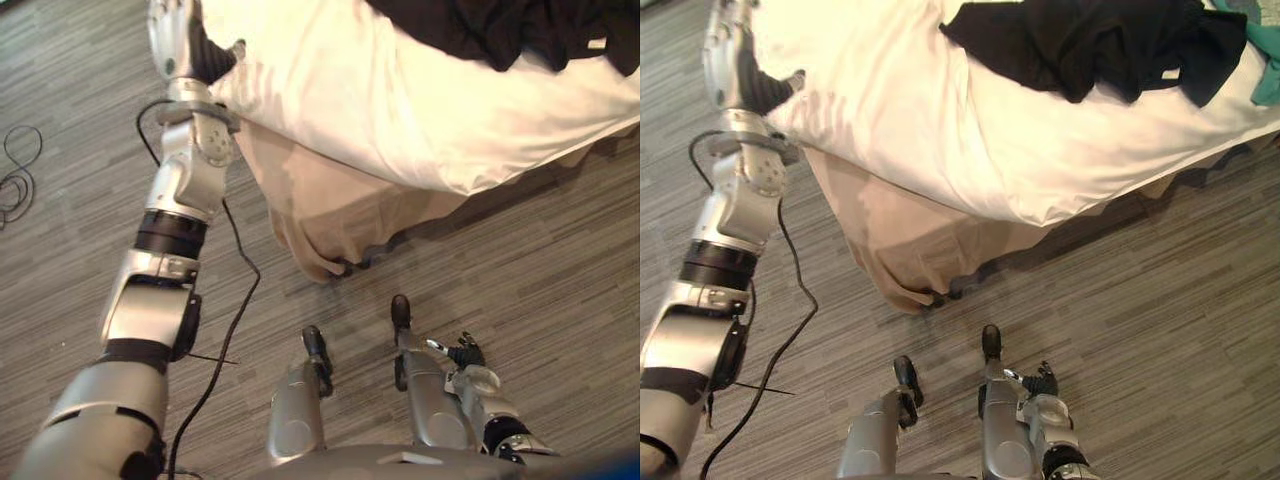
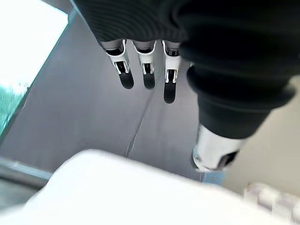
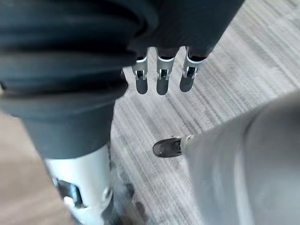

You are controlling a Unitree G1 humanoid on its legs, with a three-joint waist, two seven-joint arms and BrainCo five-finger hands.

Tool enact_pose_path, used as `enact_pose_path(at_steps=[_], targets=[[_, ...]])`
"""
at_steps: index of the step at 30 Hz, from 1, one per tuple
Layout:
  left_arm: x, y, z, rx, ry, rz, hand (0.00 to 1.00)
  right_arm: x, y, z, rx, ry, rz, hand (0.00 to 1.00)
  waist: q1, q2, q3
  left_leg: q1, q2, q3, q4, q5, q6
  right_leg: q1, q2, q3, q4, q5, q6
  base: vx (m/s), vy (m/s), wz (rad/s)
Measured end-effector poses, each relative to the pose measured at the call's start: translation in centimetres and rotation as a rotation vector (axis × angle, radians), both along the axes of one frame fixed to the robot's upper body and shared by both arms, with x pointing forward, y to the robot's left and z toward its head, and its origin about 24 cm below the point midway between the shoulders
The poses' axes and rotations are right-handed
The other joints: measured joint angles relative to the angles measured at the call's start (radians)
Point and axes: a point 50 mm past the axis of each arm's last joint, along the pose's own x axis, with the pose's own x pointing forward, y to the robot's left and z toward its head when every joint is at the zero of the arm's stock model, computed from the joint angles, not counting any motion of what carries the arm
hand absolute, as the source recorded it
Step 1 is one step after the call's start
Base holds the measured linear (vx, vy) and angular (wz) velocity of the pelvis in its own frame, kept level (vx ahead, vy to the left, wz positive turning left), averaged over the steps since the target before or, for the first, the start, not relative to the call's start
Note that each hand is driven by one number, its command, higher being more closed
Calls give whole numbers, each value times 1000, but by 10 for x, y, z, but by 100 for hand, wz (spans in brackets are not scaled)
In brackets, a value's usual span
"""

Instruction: Tidy the bed and pick cloth on bed and put in laundry

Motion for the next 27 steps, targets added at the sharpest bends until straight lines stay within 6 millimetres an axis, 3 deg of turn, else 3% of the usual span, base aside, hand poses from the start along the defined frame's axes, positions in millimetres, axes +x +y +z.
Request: enact_pose_path(at_steps=[2, 4, 5, 7, 10, 12, 19, 25, 27], targets=[[-8, -3, 8, 5, -47, -5, 0, 7, 1, 6, -5, -37, 11, 0, 32, -19, 10, -8, -13, -48, -46, -19, -10, 6, 11, 34, 3, -2, 0, -5, 77, -52], [-12, -5, 13, 5, -72, -12, 0, 12, -1, 10, -12, -64, 11, 0, 49, -22, 10, 9, -15, -51, -159, 4, -20, 0, 26, 60, 2, 2, 20, -60, 194, -66], [-15, -5, 18, 11, -93, -12, 0, 16, 1, 13, -10, -82, 14, 0, 64, -47, 15, 13, -17, -17, -180, 36, -14, -11, 24, 85, -6, 8, 43, -56, 238, -65], [-16, -6, 21, 9, -102, -12, 0, 14, 9, 12, 6, -85, 23, 0, 59, -81, 12, 6, -50, 28, -212, 52, 6, -36, -9, 96, -25, 32, 72, 44, 216, -25], [-17, -5, 25, 10, -110, -4, 0, 15, 12, 13, 17, -89, 24, 0, 64, -86, 10, -3, -78, 69, -241, 64, 24, -72, -36, 123, -35, 49, 86, 97, 155, -20], [-19, -12, 38, 22, -145, -22, 0, 16, 17, 14, 30, -100, 25, 0, 61, -87, 10, -11, -84, 86, -254, 64, 26, -81, -44, 130, -63, 65, 97, 117, 51, -20], [-16, -34, 72, 84, -202, -59, 0, 22, 13, 21, 34, -149, 3, 0, 34, -87, 10, -20, -78, 123, -279, 59, 26, -112, -33, 166, -103, 102, 108, 76, 5, -21], [1, -37, 71, 122, -129, -36, 0, 23, 12, 22, 34, -155, -6, 0, 25, -88, 11, -48, -74, 150, -293, 65, 30, -155, -28, 200, -127, 130, 111, -15, -24, -17], [3, -36, 79, 119, -121, -24, 0, 25, 11, 24, 51, -169, -24, 0, 19, -90, 12, -83, -71, 148, -292, 70, 28, -187, -30, 201, -127, 130, 112, -62, -26, 5]])
